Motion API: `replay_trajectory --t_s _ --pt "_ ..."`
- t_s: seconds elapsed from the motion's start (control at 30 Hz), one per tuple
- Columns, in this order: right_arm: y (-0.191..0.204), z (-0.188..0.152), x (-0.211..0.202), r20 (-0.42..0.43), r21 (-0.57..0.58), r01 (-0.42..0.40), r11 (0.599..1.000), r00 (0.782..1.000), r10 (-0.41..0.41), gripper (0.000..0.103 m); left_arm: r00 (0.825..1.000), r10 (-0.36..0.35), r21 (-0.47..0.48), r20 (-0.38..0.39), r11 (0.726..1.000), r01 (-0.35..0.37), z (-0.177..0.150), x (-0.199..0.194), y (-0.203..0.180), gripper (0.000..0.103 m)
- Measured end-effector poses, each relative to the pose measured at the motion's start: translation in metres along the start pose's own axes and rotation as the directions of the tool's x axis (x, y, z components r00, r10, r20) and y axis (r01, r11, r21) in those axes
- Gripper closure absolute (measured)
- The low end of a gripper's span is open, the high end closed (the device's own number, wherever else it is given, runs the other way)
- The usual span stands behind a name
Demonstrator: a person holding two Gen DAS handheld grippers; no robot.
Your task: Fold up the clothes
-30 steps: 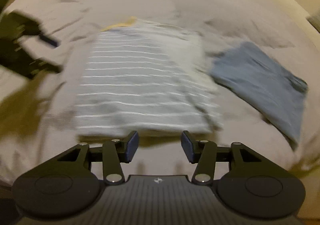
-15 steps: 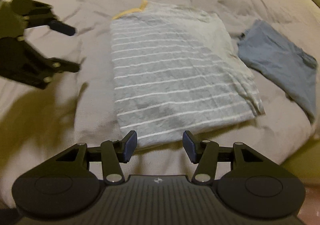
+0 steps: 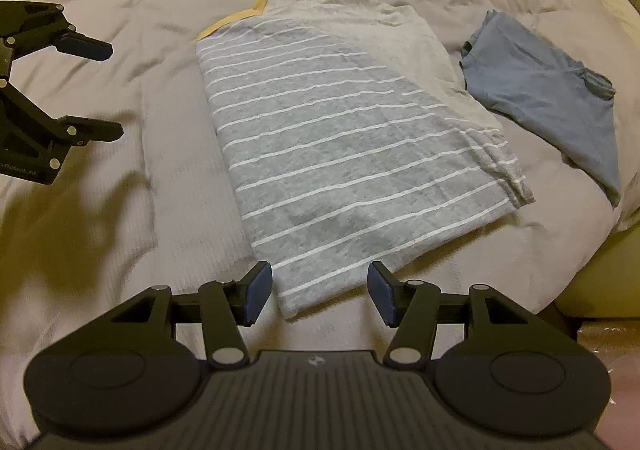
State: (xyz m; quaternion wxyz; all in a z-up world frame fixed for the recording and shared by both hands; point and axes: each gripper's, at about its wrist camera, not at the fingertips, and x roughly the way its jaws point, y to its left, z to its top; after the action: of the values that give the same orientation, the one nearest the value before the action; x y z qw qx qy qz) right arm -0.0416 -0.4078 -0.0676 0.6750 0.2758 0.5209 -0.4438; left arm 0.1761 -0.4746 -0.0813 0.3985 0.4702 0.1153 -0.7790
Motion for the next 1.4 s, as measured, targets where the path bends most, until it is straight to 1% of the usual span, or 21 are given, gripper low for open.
replay_trajectory --t_s 0.07,0.1,0.13,0.17,0.23,0.3,0.33,0.4,0.47,0.57,0.63,0.73,0.83,0.97,1.03,1.17,1.23,1.27,1.3,1.33,1.4 --pt "0.000 0.001 0.001 -0.002 0.008 0.005 1.000 1.000 -0.005 0.045 1.000 0.000 0.025 0.002 1.000 0.000 0.000 0.004 0.002 0.023" --pt "0.000 0.002 0.002 -0.002 0.008 0.009 1.000 1.000 -0.009 0.044 1.000 0.003 0.048 0.004 0.999 -0.003 0.000 0.007 0.002 0.019" --pt "0.000 0.001 0.002 0.001 0.007 0.019 1.000 1.000 -0.019 0.042 1.000 0.012 0.095 0.011 0.995 -0.013 0.000 0.010 0.000 0.014" --pt "0.002 0.000 0.002 0.010 -0.004 0.037 0.999 0.999 -0.036 0.041 1.000 0.022 0.144 0.019 0.989 -0.024 0.000 0.014 -0.002 0.012" --pt "0.010 -0.005 0.001 0.045 -0.075 0.089 0.993 0.995 -0.086 0.041 0.997 0.054 0.285 0.048 0.956 -0.066 -0.003 0.023 -0.008 0.011" --pt "0.025 -0.014 0.003 0.097 -0.171 0.156 0.973 0.985 -0.141 0.040 0.993 0.079 0.428 0.088 0.897 -0.109 -0.007 0.036 -0.015 0.011" --pt "0.032 -0.020 0.004 0.118 -0.211 0.182 0.960 0.980 -0.160 0.038 0.990 0.086 0.491 0.110 0.861 -0.130 -0.009 0.042 -0.019 0.012" --pt "0.045 -0.029 0.009 0.139 -0.255 0.205 0.945 0.975 -0.174 0.038 0.983 0.097 0.603 0.157 0.779 -0.173 -0.014 0.055 -0.025 0.012" --pt "0.057 -0.037 0.014 0.162 -0.279 0.226 0.933 0.969 -0.186 0.038 0.973 0.105 0.686 0.208 0.693 -0.221 -0.019 0.066 -0.030 0.014" --pt "0.072 -0.043 0.021 0.190 -0.280 0.249 0.927 0.961 -0.200 0.038 0.953 0.102 0.754 0.286 0.590 -0.289 -0.024 0.080 -0.032 0.015" --pt "0.082 -0.045 0.026 0.212 -0.281 0.272 0.920 0.953 -0.217 0.039 0.943 0.092 0.777 0.319 0.544 -0.316 -0.024 0.088 -0.031 0.017" --pt "0.088 -0.040 0.033 0.232 -0.257 0.301 0.918 0.942 -0.244 0.044 0.937 0.071 0.800 0.342 0.501 -0.330 -0.022 0.101 -0.029 0.018" --pt "0.093 -0.034 0.041 0.247 -0.254 0.344 0.904 0.927 -0.284 0.047 0.931 0.062 0.812 0.361 0.470 -0.346 -0.019 0.111 -0.025 0.018" --pt "0.091 -0.033 0.051 0.268 -0.282 0.399 0.873 0.906 -0.328 0.048 0.925 0.059 0.815 0.375 0.454 -0.359 -0.013 0.120 -0.022 0.018" --pt "0.086 -0.036 0.056 0.278 -0.289 0.429 0.856 0.893 -0.354 0.048 0.922 0.057 0.817 0.382 0.446 -0.366 -0.011 0.125 -0.020 0.021" --pt "0.080 -0.042 0.063 0.312 -0.305 0.508 0.805 0.852 -0.420 0.051 0.916 0.055 0.818 0.397 0.431 -0.381 -0.007 0.135 -0.015 0.028" --pt "0.079 -0.044 0.065 0.336 -0.315 0.535 0.784 0.836 -0.435 0.051 0.919 0.056 0.819 0.391 0.434 -0.375 -0.006 0.136 -0.014 0.034" --pt "0.080 -0.044 0.066 0.346 -0.323 0.541 0.776 0.831 -0.435 0.052 0.921 0.056 0.820 0.385 0.437 -0.369 -0.005 0.135 -0.013 0.037" --pt "0.081 -0.044 0.068 0.356 -0.332 0.547 0.769 0.827 -0.435 0.053 0.924 0.057 0.821 0.379 0.440 -0.364 -0.004 0.135 -0.013 0.043" --pt "0.082 -0.044 0.070 0.365 -0.340 0.553 0.761 0.823 -0.435 0.056 0.926 0.058 0.822 0.373 0.443 -0.358 -0.003 0.135 -0.012 0.052" --pt "0.083 -0.043 0.074 0.370 -0.352 0.558 0.752 0.821 -0.436 0.059 0.931 0.060 0.824 0.360 0.448 -0.347 0.000 0.134 -0.012 0.063"
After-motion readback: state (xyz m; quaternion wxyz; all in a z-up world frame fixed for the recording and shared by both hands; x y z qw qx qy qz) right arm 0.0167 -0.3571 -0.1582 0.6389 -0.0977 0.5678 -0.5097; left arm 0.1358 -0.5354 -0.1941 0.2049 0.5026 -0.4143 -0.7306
